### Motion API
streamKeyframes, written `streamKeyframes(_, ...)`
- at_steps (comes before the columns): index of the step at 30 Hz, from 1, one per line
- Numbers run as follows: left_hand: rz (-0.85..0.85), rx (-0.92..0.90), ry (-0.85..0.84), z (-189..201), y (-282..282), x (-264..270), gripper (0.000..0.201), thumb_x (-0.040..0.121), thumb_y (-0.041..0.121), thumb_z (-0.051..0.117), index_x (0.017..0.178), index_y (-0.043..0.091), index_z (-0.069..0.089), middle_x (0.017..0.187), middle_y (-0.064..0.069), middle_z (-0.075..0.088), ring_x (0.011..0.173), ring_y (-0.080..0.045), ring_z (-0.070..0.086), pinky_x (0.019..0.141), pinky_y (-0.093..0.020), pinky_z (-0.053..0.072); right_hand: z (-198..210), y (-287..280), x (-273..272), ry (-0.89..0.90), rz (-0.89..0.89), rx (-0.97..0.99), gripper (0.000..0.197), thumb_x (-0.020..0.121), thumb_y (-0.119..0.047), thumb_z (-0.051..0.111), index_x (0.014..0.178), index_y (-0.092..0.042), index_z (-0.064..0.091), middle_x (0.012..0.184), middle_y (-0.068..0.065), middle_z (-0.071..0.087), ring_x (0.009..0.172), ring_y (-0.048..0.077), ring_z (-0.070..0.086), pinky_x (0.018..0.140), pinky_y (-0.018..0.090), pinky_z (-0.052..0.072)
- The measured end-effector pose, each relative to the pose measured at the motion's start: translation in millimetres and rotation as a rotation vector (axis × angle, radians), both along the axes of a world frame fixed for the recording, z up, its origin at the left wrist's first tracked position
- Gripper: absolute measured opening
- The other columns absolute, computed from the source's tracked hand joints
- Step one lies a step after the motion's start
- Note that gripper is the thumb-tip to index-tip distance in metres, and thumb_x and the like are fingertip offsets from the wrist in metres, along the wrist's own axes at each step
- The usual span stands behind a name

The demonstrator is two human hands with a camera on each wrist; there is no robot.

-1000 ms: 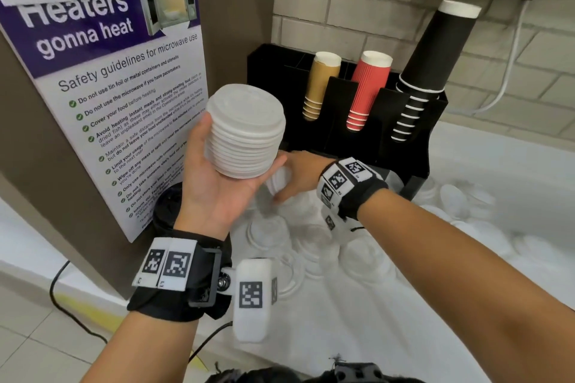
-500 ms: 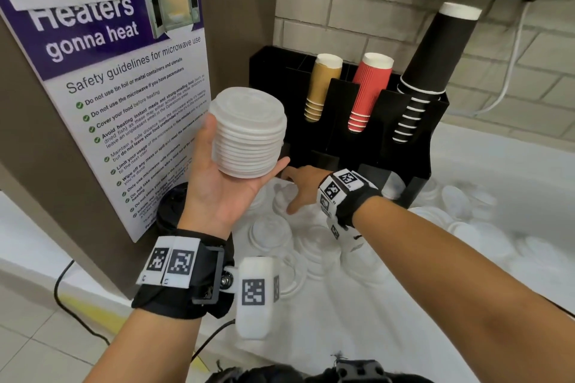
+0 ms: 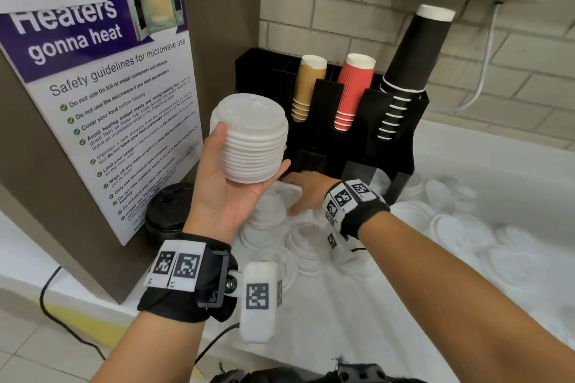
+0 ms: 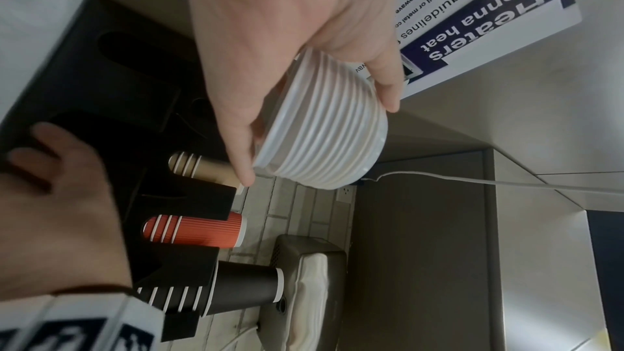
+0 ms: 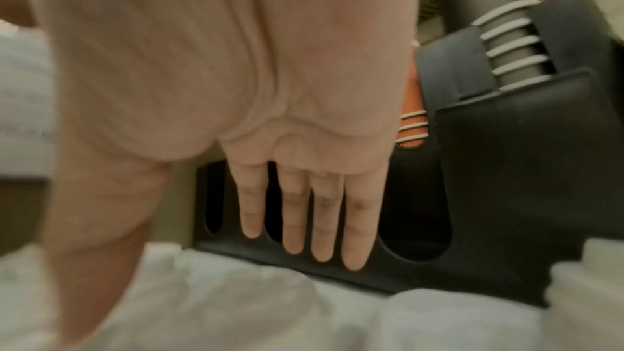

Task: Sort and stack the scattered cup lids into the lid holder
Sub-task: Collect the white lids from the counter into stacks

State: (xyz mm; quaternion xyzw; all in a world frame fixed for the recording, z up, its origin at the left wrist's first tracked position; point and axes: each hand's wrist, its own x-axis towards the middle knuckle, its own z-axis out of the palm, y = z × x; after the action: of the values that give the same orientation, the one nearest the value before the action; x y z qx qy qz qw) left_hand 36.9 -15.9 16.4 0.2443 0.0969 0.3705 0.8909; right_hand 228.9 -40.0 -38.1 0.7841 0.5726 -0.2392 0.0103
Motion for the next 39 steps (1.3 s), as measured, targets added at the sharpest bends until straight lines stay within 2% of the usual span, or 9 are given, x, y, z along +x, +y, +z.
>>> streamKeyframes(4, -0.032, 0.012, 0.013, -1.4, -1.2, -1.1, 0.110, 0.034, 0.045, 0.097, 0.133, 0.019, 0.055, 0.135, -0.017, 0.059, 0.124, -0.039, 0.056, 0.095, -0.055, 0.051, -7.3, 7.4, 0.0, -0.114, 0.065, -0.163, 0.099, 0.072, -0.028, 0.083, 0.150, -0.018, 0.023, 0.147, 0.010, 0.035, 0.134, 0.026, 0.037, 0.104, 0.034, 0.036)
streamKeyframes(9, -0.044, 0.003, -0.005, -5.2, -1.2, -1.5, 0.110, 0.030, 0.042, 0.098, 0.130, 0.019, 0.056, 0.133, -0.015, 0.061, 0.123, -0.036, 0.058, 0.090, -0.055, 0.054, -4.3, 5.1, 6.8, -0.102, 0.070, -0.036, 0.088, 0.072, -0.026, 0.081, 0.145, -0.019, 0.032, 0.136, 0.010, 0.045, 0.122, 0.025, 0.047, 0.097, 0.034, 0.045)
streamKeyframes(14, -0.079, 0.022, -0.020, -10.3, -6.6, 3.1, 0.089, 0.036, 0.041, 0.098, 0.116, 0.018, 0.068, 0.126, -0.014, 0.066, 0.120, -0.032, 0.061, 0.094, -0.058, 0.049, 30.4, -23.9, 24.7, -0.071, -0.049, 0.205, 0.083, 0.070, -0.037, 0.079, 0.142, -0.021, 0.039, 0.128, 0.006, 0.047, 0.117, 0.023, 0.049, 0.095, 0.034, 0.045)
streamKeyframes(17, -0.103, 0.025, -0.042, -14.9, -10.4, 8.6, 0.069, 0.043, 0.040, 0.096, 0.105, 0.017, 0.077, 0.121, -0.015, 0.068, 0.115, -0.032, 0.064, 0.094, -0.056, 0.049, 44.4, -53.9, 36.3, 0.071, -0.169, 0.387, 0.061, 0.070, -0.033, 0.079, 0.123, -0.015, 0.058, 0.111, 0.005, 0.056, 0.102, 0.020, 0.055, 0.087, 0.031, 0.049)
streamKeyframes(21, -0.134, -0.051, -0.016, -23.5, -13.4, 18.4, 0.089, 0.054, 0.035, 0.091, 0.133, 0.012, 0.057, 0.132, -0.017, 0.061, 0.121, -0.033, 0.059, 0.099, -0.048, 0.047, 38.2, -99.7, 30.9, 0.386, -0.433, 0.722, 0.042, 0.071, -0.027, 0.077, 0.108, -0.026, 0.057, 0.105, -0.008, 0.057, 0.095, 0.005, 0.057, 0.069, 0.010, 0.043)
streamKeyframes(26, -0.145, -0.072, 0.112, -41.3, -17.7, 28.8, 0.070, 0.080, 0.035, 0.066, 0.143, 0.012, 0.046, 0.131, -0.014, 0.063, 0.114, -0.029, 0.065, 0.083, -0.041, 0.059, 26.4, -131.8, 6.1, 0.696, -0.476, 0.971, 0.065, 0.064, -0.037, 0.072, 0.124, -0.027, 0.052, 0.121, -0.004, 0.060, 0.113, 0.014, 0.057, 0.096, 0.042, 0.048)
streamKeyframes(32, -0.223, 0.047, 0.181, -55.0, -25.9, 42.1, 0.080, 0.073, 0.032, 0.072, 0.146, 0.016, 0.041, 0.142, -0.015, 0.054, 0.123, -0.031, 0.058, 0.091, -0.045, 0.056, 31.4, -135.7, -9.9, 0.765, -0.348, 1.045, 0.058, 0.071, -0.035, 0.070, 0.125, -0.038, 0.050, 0.119, 0.000, 0.058, 0.108, 0.023, 0.060, 0.087, 0.042, 0.051)
streamKeyframes(35, -0.258, 0.081, 0.180, -61.1, -27.0, 45.0, 0.072, 0.076, 0.030, 0.071, 0.143, 0.021, 0.047, 0.138, -0.012, 0.057, 0.120, -0.029, 0.060, 0.086, -0.042, 0.058, 33.6, -132.9, -15.7, 0.736, -0.301, 0.999, 0.052, 0.074, -0.038, 0.070, 0.123, -0.039, 0.053, 0.120, -0.002, 0.055, 0.111, 0.021, 0.058, 0.086, 0.036, 0.054)
streamKeyframes(39, -0.296, 0.169, 0.187, -65.6, -27.0, 45.1, 0.055, 0.088, 0.025, 0.062, 0.141, 0.026, 0.049, 0.140, -0.010, 0.056, 0.125, -0.032, 0.056, 0.083, -0.041, 0.058, 32.2, -130.7, -19.9, 0.632, -0.303, 0.999, 0.039, 0.078, -0.039, 0.069, 0.116, -0.042, 0.061, 0.125, -0.005, 0.052, 0.114, 0.012, 0.053, 0.085, 0.014, 0.046)
